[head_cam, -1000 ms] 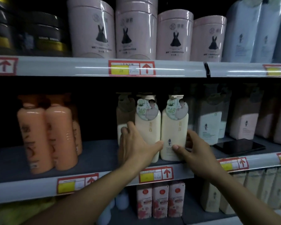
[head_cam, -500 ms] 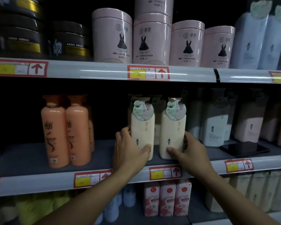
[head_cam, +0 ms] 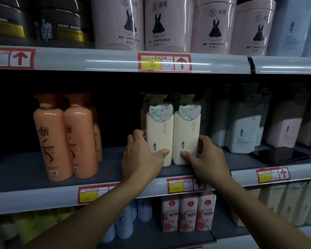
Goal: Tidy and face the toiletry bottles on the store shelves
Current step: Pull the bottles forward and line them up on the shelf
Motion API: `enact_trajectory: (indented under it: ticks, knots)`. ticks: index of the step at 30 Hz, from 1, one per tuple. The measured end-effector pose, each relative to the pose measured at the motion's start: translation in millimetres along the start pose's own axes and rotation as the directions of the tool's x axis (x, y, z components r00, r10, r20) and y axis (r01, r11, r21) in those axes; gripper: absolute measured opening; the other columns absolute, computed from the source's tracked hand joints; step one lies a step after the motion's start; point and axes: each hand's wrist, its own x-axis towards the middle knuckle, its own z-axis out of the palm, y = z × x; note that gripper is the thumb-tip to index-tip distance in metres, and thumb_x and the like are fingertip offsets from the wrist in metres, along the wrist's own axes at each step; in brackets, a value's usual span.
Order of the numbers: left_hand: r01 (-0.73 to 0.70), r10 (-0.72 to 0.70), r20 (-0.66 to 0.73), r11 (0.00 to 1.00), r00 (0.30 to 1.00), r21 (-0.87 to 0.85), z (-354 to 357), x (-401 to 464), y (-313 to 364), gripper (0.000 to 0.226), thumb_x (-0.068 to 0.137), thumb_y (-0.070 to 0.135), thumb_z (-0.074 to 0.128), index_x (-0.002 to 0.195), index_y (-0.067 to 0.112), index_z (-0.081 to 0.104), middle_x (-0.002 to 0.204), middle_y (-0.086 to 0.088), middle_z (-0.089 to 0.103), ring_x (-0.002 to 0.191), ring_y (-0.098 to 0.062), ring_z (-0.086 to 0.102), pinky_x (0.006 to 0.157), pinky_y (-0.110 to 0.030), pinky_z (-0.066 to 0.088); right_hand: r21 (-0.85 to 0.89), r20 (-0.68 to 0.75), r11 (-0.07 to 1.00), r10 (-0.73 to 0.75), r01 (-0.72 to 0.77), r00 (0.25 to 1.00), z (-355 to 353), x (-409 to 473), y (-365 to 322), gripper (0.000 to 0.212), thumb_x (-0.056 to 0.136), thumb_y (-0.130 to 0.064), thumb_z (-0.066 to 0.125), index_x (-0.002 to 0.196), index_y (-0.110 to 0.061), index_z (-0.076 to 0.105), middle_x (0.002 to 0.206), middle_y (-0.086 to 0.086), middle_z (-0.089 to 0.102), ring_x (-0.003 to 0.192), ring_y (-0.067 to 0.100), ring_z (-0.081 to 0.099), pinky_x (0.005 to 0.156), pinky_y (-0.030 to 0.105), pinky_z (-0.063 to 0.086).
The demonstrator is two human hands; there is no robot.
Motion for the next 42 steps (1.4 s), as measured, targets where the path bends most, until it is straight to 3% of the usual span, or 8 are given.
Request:
enact_trajectory:
  ticks: [12,25,29,32,35,42]
  knots:
    - [0.018,-0.016,-0.048,0.999,0.999,0.052,11,6,-4,0.073,0.073,0.059,0.085,0.125,0.024,0.046,0.125,0.0,0.053,0.115,-0.028,0.061,0.076,-0.036,0.045,-0.078,-0.051,0.997,-0.004,0.0,0.999,15,2,1,0.058,0.089,-0.048,0.074,0.138,-0.027,0.052,0.132,-0.003,0.069,0.119,0.024,0.065,0.095,0.05,0.057]
    - [-0.01,0.009,-0.063,1.0,0.998,-0.013,18,8,-15,0.076,0.075,0.058,0.082,0.135,0.027,0.046,0.128,0.003,0.052,0.117,-0.024,0.061,0.089,-0.042,0.056,-0.182,-0.069,0.983,-0.006,-0.007,0.998,24,2,1,0.056,0.091,-0.058,0.066,0.139,-0.034,0.048,0.128,-0.005,0.07,0.115,0.025,0.067,0.088,0.044,0.058]
    - [-0.039,0.037,-0.034,0.997,0.999,-0.059,18,8,-21,0.078,0.079,0.049,0.082,0.143,0.028,0.044,0.135,0.003,0.05,0.12,-0.021,0.061,0.096,-0.046,0.057,-0.19,-0.086,0.982,-0.029,0.012,0.996,26,0,2,0.05,0.093,-0.056,0.064,0.135,-0.032,0.05,0.128,-0.007,0.068,0.113,0.022,0.066,0.08,0.037,0.052]
    - [-0.099,0.095,-0.033,0.986,0.995,-0.136,14,5,-26,0.071,0.083,0.031,0.079,0.144,0.024,0.044,0.135,0.001,0.05,0.119,-0.02,0.06,0.1,-0.044,0.055,-0.17,-0.124,0.985,-0.054,0.033,0.991,29,-7,3,0.061,0.094,-0.052,0.065,0.145,-0.026,0.045,0.138,-0.004,0.059,0.119,0.02,0.062,0.086,0.038,0.054]
    - [-0.198,0.191,-0.053,0.966,0.98,-0.169,3,-4,-27,0.061,0.085,0.018,0.075,0.139,0.02,0.047,0.132,0.001,0.049,0.115,-0.014,0.056,0.1,-0.03,0.05,-0.157,-0.154,0.985,-0.089,0.064,0.984,29,-16,4,0.066,0.093,-0.042,0.068,0.148,-0.02,0.039,0.14,0.001,0.051,0.123,0.021,0.058,0.089,0.041,0.055]
    - [-0.345,0.339,-0.08,0.936,0.937,-0.072,-24,-28,-45,0.047,0.087,0.021,0.064,0.131,0.021,0.05,0.123,0.007,0.047,0.114,-0.011,0.051,0.1,-0.029,0.047,-0.141,-0.234,0.969,-0.231,0.202,0.944,25,-33,1,0.053,0.09,-0.022,0.072,0.138,-0.01,0.05,0.132,0.009,0.049,0.121,0.026,0.052,0.086,0.03,0.044]
